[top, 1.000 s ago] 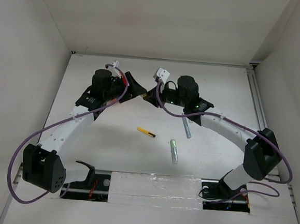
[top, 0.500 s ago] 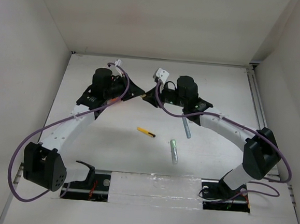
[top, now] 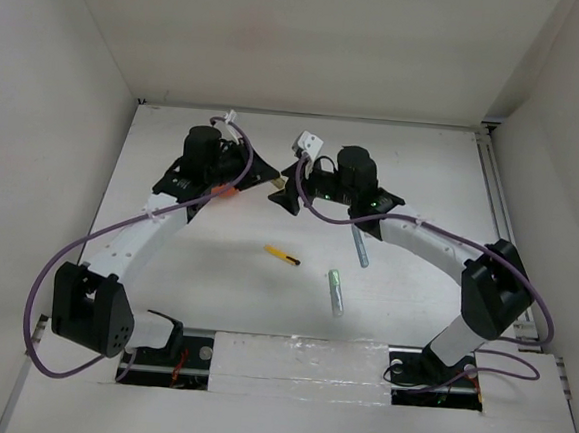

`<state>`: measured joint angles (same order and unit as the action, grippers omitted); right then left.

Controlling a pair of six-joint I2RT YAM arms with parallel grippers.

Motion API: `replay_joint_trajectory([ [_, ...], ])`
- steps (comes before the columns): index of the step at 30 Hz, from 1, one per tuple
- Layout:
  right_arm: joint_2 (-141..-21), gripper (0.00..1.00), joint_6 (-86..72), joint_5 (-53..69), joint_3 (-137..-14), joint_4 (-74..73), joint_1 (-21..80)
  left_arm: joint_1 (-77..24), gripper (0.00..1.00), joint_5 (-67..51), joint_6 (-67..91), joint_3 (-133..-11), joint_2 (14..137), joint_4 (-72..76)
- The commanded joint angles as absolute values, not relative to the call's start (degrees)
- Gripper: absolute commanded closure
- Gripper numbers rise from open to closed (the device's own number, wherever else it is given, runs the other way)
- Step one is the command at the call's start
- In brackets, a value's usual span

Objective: Sort the stationery into containers
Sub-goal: Pass the stationery from the right arm to the left, then place the stationery into the container

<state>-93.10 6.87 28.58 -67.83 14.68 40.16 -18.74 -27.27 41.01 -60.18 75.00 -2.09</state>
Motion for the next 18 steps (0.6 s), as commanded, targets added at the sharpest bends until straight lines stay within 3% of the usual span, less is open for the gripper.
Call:
replay_joint_trajectory([
  [1,-92.8,0.21,6.9,30.1,-70.8,20.0,38.8,-18.8,1.00,-23.5,39.2,-64.3,75.1,-0.7],
  [8,-91.1,0.15,7.4,29.4,-67.9,17.5,33.9,-18.3,1.00,-7.5,30.8,-74.0,83.9,-5.0],
  [15,-85.5,0.15,8.0,29.5,-64.0,15.5,31.8,-14.4,1.00,1.0,16.6,-95.5,97.6,-19.9],
  [18,-85.5,0.15,8.7,29.5,-64.0,14.9,31.8,-14.4,1.00,0.4,12.6,-99.1,103.5,-22.9],
])
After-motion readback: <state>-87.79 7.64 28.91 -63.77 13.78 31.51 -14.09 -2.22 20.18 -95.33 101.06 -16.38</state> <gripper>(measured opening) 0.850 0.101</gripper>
